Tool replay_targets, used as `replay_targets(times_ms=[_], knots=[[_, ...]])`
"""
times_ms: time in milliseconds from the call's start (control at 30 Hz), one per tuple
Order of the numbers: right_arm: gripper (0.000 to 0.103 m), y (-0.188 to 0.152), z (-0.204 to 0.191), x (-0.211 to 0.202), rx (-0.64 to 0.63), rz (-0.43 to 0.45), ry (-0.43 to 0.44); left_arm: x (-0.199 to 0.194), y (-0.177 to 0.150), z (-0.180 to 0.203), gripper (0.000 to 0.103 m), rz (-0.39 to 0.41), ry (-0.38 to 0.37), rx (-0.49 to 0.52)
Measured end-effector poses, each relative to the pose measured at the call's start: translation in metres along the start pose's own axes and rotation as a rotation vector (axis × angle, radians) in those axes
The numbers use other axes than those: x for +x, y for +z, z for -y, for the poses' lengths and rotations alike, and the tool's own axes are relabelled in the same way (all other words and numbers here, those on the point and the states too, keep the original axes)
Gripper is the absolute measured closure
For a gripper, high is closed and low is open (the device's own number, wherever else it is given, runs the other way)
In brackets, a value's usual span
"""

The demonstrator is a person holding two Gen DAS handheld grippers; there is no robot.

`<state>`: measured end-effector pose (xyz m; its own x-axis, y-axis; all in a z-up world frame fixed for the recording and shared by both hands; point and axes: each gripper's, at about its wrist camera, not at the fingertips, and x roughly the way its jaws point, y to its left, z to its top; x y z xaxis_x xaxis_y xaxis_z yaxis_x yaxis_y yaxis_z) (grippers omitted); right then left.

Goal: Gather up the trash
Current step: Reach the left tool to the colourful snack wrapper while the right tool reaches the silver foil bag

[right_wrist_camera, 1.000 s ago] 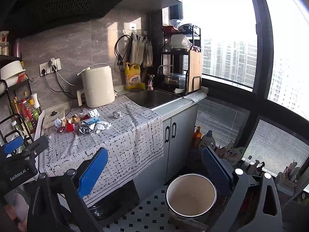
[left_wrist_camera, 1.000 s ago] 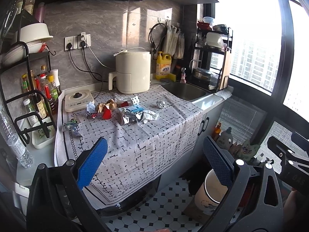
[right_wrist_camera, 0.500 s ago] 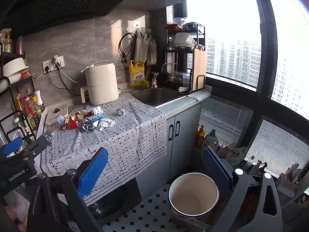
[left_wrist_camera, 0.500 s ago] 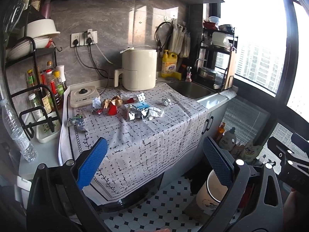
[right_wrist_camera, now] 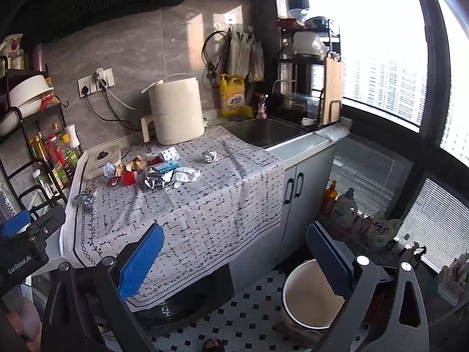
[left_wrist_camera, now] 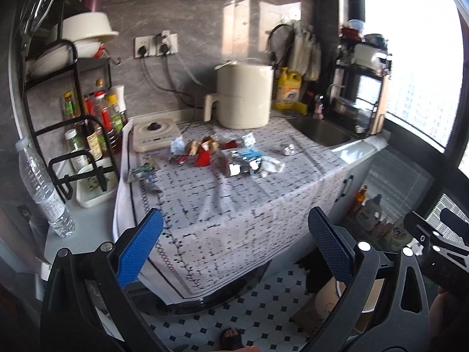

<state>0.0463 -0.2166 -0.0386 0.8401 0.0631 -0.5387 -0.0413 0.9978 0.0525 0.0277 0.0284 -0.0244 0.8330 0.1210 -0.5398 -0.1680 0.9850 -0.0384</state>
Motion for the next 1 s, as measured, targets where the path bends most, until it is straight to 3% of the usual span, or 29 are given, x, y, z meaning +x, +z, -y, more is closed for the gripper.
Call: replay_targets(times_ms=[400, 700, 833, 1000], knots=[[0.008, 0.038, -0.049, 0.087, -0.069, -0.049, 0.110, 0.082, 0.026, -0.060, 0.005, -0.035, 0.111, -0.112], [0.008, 0.059, -0.087, 0.163, -0.110, -0.111, 0.172, 0.161, 0.039, -0.102, 0.036, -0.108, 0.193, -0.168], [0.010, 0.065, -0.105, 0.199, -0.135, -0.142, 0.193, 0.195, 0.044, -0.113, 0.041, -0.129, 0.219, -0.150], [0.022, 0.070, -0.122, 0.241, -0.149, -0.180, 0.233, 0.240, 0.046, -0.121, 0.048, -0.174, 0.253, -0.104]])
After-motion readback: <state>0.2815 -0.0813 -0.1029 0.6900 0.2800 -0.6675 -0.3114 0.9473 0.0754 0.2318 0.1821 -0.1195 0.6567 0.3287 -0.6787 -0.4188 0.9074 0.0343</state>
